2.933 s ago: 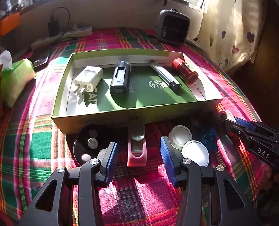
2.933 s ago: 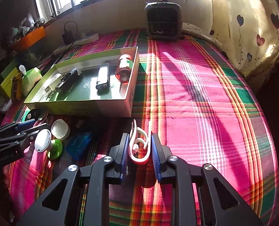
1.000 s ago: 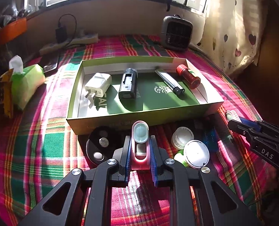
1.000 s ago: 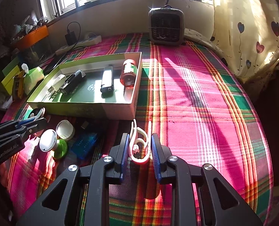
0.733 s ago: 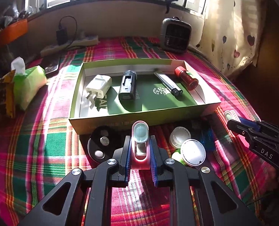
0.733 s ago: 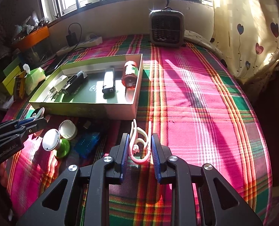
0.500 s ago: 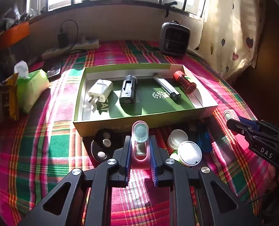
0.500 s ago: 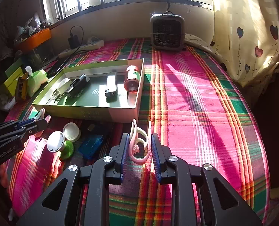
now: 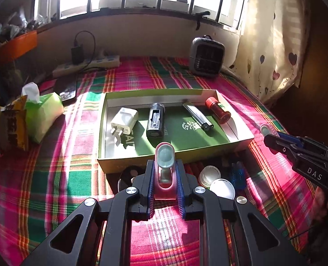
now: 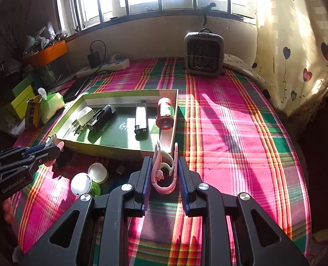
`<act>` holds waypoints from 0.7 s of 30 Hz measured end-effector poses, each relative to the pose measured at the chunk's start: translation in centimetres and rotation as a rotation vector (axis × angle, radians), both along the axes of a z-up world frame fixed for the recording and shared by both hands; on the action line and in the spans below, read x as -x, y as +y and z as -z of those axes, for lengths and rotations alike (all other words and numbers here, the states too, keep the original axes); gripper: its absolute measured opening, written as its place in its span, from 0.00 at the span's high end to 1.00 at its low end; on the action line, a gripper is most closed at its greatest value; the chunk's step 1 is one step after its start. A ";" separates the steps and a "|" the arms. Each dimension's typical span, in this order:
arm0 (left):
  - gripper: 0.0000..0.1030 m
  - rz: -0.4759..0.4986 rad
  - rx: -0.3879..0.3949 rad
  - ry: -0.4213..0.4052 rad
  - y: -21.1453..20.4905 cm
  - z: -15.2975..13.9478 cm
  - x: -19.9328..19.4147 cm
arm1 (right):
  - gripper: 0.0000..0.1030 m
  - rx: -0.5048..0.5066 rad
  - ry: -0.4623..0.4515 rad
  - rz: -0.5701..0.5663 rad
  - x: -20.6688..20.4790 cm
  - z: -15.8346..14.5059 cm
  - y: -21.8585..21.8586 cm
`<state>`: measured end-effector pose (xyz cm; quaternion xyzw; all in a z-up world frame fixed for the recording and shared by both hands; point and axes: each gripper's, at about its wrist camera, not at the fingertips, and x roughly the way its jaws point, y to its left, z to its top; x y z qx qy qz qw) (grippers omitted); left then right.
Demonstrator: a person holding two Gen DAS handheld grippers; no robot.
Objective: Organize rigid objects
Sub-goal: 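Lift and carry pink holder with left tool while right tool carries earphone hook toward box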
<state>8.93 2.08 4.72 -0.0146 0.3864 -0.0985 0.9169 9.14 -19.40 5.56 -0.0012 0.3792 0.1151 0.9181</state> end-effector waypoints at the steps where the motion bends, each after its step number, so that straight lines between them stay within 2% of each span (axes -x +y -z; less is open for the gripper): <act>1: 0.84 -0.002 0.005 0.001 0.1 -0.1 -0.1 | 0.76 -0.002 -0.002 -0.004 -0.2 -0.1 0.1; 21: 0.84 -0.030 0.022 0.003 1.7 -0.5 -4.3 | 0.77 -0.016 0.004 -0.100 -5.7 -1.3 4.2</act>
